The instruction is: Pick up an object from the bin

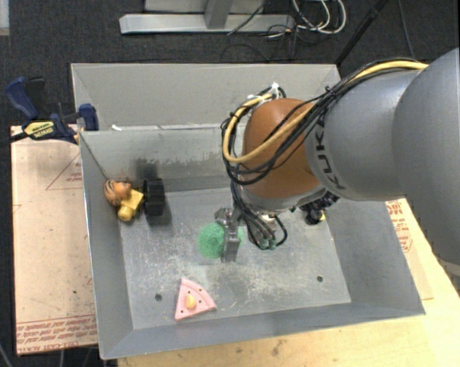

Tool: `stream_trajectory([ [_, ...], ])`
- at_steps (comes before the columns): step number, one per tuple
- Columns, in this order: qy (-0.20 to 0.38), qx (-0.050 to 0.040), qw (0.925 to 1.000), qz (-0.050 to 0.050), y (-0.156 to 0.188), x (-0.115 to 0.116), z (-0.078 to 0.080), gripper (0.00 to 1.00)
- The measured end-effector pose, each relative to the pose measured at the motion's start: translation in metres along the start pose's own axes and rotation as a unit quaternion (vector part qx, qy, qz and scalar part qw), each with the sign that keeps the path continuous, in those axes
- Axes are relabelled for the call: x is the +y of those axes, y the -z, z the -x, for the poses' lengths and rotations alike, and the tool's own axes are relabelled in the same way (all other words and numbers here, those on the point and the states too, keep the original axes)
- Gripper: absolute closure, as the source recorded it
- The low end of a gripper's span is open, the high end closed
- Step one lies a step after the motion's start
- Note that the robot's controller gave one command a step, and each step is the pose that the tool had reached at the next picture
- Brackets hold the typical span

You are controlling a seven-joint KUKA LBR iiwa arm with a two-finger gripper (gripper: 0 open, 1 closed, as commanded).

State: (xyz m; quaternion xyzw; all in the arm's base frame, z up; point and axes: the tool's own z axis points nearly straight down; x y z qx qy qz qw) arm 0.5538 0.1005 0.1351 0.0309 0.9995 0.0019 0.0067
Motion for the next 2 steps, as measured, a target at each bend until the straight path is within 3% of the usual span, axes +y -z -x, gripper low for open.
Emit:
stream_trajectory([
  [1,-0.002,0.0108,0.9999,-0.003,0.030,0.009,-0.017,1.00],
  [2,0.037,0.0061,0.9993,-0.001,-0.066,0.027,0.017,1.00],
])
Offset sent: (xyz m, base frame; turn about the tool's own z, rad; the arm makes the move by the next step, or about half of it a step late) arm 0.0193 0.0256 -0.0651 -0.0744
